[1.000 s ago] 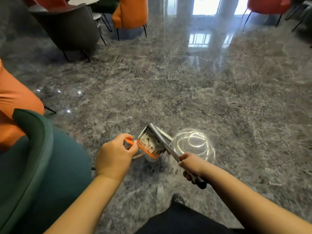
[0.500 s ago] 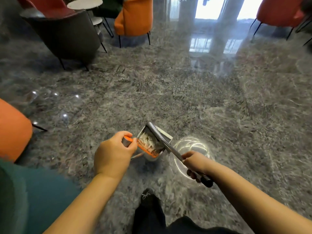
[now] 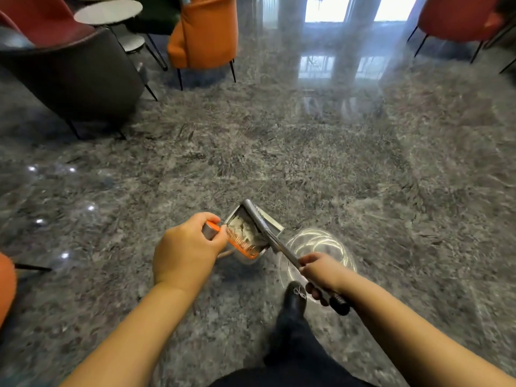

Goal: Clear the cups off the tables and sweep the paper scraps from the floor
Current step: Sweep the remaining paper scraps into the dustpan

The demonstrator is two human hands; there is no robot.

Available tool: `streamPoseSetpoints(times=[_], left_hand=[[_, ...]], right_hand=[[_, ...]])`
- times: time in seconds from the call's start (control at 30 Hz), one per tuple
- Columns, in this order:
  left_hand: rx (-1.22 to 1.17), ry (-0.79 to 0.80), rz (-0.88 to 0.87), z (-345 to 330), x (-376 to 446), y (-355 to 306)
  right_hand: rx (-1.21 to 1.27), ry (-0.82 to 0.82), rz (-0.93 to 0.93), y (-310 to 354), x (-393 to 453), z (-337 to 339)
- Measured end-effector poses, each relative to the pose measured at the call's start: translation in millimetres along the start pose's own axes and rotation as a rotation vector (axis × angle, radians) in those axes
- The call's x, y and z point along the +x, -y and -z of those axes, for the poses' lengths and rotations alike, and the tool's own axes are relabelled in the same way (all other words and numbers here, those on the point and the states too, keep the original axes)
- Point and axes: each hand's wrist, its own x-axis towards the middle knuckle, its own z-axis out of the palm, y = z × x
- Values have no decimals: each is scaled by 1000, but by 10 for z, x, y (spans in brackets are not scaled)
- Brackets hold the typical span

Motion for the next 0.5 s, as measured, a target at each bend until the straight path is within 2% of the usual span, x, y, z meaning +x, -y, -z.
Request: streamPoseSetpoints(times=[0.17, 0.5], left_hand=[[21, 12, 13, -508, 1078, -276], [5, -51, 23, -1127, 2918, -766]], right_hand=[[131, 19, -40, 588, 797, 692], [104, 35, -19, 1806, 2044, 1946]])
